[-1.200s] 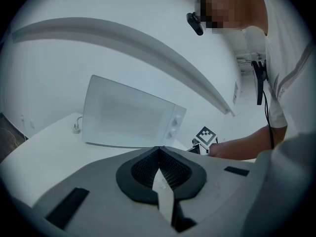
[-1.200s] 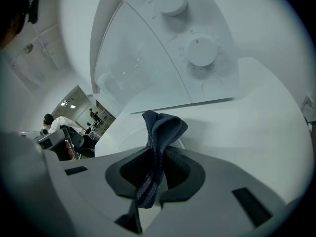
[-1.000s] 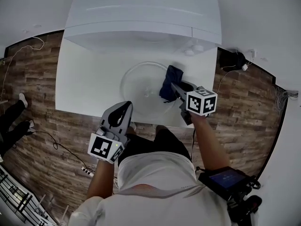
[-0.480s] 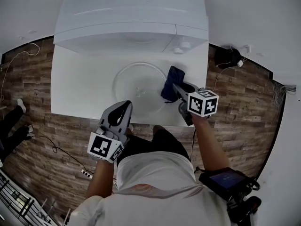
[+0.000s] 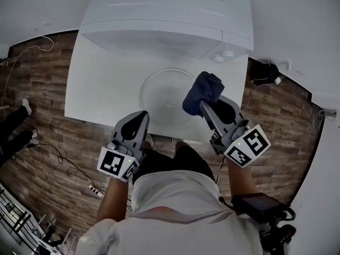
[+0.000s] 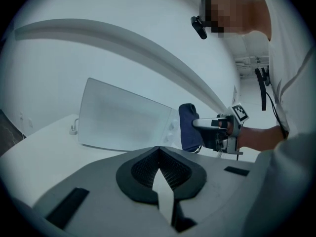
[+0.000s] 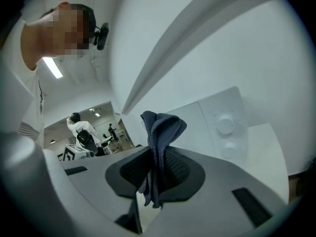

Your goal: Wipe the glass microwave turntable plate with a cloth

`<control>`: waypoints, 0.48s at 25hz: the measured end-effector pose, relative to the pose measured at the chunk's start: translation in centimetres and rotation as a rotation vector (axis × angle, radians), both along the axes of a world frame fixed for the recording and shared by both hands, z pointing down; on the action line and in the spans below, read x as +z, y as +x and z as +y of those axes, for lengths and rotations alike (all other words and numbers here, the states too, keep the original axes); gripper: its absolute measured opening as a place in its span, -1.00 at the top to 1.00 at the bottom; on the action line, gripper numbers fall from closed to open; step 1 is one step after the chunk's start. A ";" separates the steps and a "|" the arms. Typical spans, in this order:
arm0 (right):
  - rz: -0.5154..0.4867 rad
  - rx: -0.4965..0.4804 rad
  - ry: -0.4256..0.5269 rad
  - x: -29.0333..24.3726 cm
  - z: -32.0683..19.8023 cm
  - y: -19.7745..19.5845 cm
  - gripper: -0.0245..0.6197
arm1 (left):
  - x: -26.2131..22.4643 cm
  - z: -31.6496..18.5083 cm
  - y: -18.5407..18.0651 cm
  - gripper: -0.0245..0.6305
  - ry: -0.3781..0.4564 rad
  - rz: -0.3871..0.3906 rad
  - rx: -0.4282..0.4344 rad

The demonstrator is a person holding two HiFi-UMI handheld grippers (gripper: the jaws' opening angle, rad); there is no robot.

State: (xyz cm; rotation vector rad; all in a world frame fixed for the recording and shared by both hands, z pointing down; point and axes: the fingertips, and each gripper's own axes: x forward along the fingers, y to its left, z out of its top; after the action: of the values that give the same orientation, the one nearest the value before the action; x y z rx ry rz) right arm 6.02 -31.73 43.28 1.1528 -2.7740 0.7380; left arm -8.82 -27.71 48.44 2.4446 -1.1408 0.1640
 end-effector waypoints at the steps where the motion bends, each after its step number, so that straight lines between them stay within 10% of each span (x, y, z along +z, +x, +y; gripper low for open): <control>1: -0.013 -0.020 0.019 -0.9 0.3 -1.0 0.73 | -0.1 0.1 -0.6 0.89 0.004 -0.003 -0.009; 12: -0.021 -0.256 -0.057 2.3 3.0 -13.4 0.73 | 0.3 2.6 -8.8 0.89 0.005 -0.026 -0.135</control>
State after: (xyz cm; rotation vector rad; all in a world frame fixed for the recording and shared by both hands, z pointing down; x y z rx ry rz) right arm -7.33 -28.75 45.57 0.7637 -2.8218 0.7978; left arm -17.58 -25.15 48.71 2.3660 -1.3144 0.1521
